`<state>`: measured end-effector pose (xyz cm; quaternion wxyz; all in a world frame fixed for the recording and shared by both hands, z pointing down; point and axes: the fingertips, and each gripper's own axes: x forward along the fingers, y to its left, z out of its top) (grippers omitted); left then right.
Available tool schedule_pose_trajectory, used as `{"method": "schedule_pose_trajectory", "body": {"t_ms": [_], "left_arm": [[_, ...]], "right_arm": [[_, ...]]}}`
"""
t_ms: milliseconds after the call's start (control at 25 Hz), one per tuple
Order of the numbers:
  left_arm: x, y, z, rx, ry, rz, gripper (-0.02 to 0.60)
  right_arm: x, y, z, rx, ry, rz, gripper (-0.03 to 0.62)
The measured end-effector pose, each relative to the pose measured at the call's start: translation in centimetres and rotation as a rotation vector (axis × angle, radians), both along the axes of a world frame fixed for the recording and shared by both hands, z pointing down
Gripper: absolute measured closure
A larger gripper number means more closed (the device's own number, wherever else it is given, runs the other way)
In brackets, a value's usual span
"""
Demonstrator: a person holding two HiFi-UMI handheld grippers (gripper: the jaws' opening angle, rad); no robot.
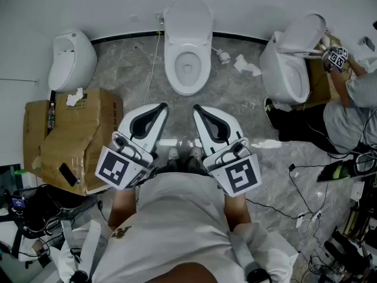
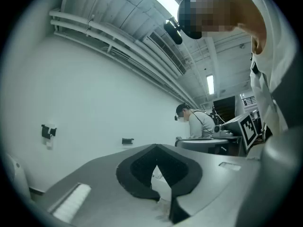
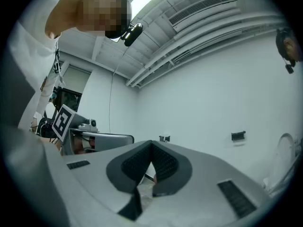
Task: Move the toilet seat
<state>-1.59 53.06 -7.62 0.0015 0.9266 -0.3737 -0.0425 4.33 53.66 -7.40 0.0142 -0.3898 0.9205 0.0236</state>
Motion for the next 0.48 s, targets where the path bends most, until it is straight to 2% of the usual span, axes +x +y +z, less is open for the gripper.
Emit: {"method": "schedule_pose_trajectory", "body": {"t_ms": [240, 480], "left_arm": [[-0.1, -0.8, -0.1, 0.005, 0.000, -0.014, 0.580], [-0.2, -1.7, 0.5, -0.008, 0.025, -0.043, 0.580]], "right_arm": [[0.0, -0.8, -0.1, -0.001, -0.023, -0.002, 0.595], [0.9, -1.4, -0.3, 0.046, -0.030, -0.003, 0.594]]}}
